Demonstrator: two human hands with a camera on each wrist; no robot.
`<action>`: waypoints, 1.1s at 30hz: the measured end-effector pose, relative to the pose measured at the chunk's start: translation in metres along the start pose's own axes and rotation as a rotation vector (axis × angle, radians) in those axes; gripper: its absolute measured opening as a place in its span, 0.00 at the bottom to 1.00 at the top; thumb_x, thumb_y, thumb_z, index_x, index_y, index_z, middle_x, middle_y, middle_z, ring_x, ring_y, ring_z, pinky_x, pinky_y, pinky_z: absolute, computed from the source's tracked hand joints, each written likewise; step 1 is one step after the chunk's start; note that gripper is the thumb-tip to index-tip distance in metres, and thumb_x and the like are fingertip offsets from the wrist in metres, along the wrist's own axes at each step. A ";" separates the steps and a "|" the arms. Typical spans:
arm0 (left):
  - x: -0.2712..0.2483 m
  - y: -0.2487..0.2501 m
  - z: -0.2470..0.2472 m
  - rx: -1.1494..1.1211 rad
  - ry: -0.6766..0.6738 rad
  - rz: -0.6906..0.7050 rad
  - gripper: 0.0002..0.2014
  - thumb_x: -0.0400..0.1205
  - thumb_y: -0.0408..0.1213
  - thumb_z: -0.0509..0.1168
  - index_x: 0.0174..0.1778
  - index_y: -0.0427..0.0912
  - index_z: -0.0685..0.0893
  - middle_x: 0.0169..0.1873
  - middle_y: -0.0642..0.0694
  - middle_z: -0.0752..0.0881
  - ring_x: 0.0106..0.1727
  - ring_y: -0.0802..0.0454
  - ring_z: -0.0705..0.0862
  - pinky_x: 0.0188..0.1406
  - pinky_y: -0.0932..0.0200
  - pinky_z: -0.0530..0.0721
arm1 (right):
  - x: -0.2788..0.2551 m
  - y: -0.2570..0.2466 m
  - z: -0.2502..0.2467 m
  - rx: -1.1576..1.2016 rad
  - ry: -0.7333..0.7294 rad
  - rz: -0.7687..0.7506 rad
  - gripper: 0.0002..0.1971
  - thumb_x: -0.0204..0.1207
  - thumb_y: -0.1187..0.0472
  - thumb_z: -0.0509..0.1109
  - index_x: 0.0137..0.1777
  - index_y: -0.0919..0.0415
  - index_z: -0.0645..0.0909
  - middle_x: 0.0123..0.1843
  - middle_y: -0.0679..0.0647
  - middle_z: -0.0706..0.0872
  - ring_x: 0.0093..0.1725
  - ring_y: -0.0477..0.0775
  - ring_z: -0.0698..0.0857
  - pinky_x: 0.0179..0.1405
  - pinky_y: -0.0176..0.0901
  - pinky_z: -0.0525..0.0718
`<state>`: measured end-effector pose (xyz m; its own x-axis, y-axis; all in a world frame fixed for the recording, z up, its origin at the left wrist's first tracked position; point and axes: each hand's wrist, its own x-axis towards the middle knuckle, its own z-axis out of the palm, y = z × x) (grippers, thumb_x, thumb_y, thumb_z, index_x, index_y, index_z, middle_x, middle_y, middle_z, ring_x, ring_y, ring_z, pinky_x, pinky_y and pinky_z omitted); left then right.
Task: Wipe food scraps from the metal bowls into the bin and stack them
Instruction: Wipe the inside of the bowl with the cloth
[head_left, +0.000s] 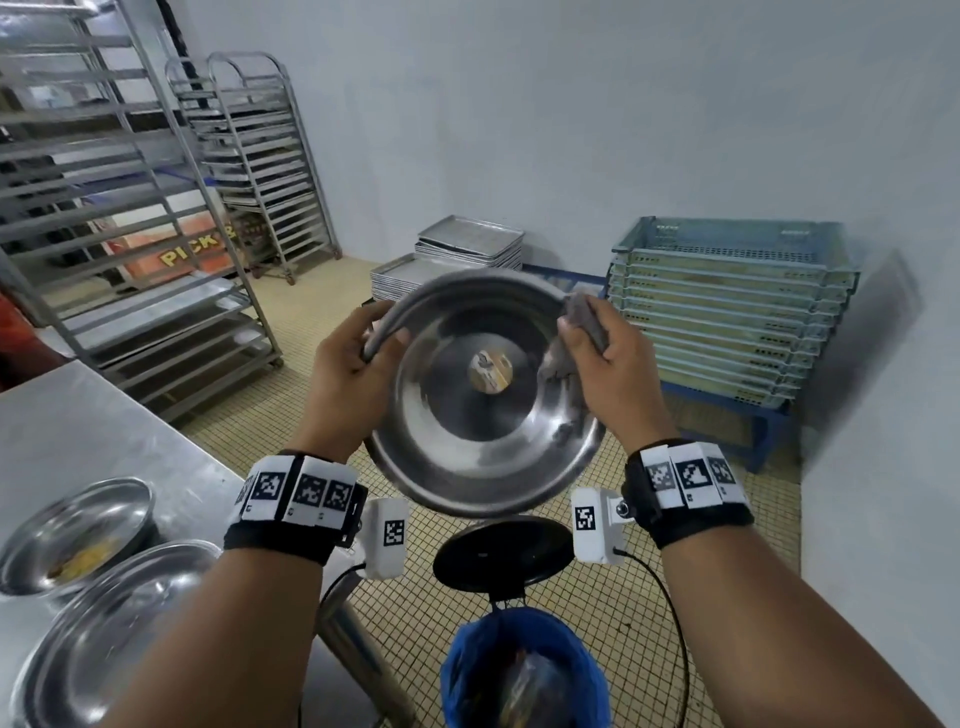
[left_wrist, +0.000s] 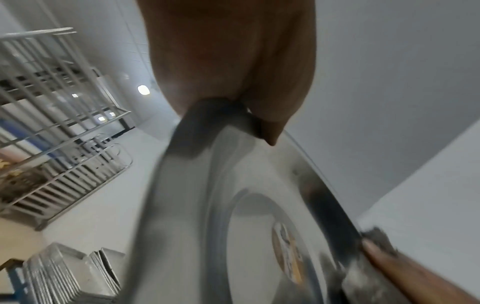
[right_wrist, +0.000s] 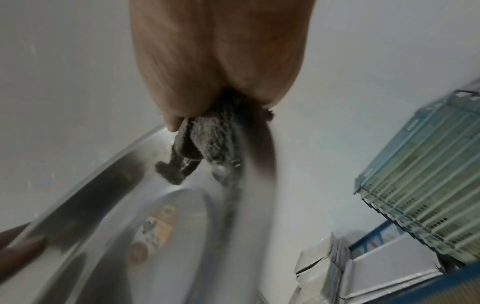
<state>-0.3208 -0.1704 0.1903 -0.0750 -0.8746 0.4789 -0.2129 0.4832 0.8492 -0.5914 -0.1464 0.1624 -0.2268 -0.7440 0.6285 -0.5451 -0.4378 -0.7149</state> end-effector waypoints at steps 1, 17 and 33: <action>-0.001 -0.001 -0.001 -0.032 0.048 -0.022 0.11 0.90 0.35 0.69 0.63 0.56 0.87 0.43 0.49 0.95 0.40 0.47 0.94 0.40 0.48 0.93 | -0.003 0.003 0.001 0.012 0.009 0.031 0.15 0.88 0.49 0.67 0.71 0.52 0.82 0.53 0.42 0.90 0.51 0.35 0.88 0.53 0.34 0.88; -0.014 0.002 0.008 -0.104 0.040 -0.013 0.16 0.90 0.33 0.67 0.58 0.64 0.87 0.44 0.47 0.94 0.39 0.51 0.92 0.36 0.60 0.88 | 0.006 0.002 0.003 -0.068 -0.004 0.076 0.15 0.87 0.47 0.66 0.68 0.51 0.81 0.50 0.42 0.89 0.48 0.39 0.88 0.49 0.34 0.84; 0.002 0.006 -0.005 0.115 -0.138 0.050 0.09 0.90 0.36 0.67 0.58 0.56 0.88 0.46 0.46 0.91 0.46 0.43 0.91 0.47 0.41 0.91 | 0.010 -0.006 -0.005 -0.087 -0.115 0.031 0.20 0.85 0.48 0.70 0.75 0.50 0.80 0.63 0.45 0.89 0.61 0.42 0.86 0.63 0.36 0.83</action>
<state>-0.3169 -0.1694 0.1977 -0.2193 -0.8502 0.4786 -0.3152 0.5260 0.7899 -0.5940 -0.1491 0.1749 -0.1530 -0.8117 0.5637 -0.6084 -0.3722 -0.7010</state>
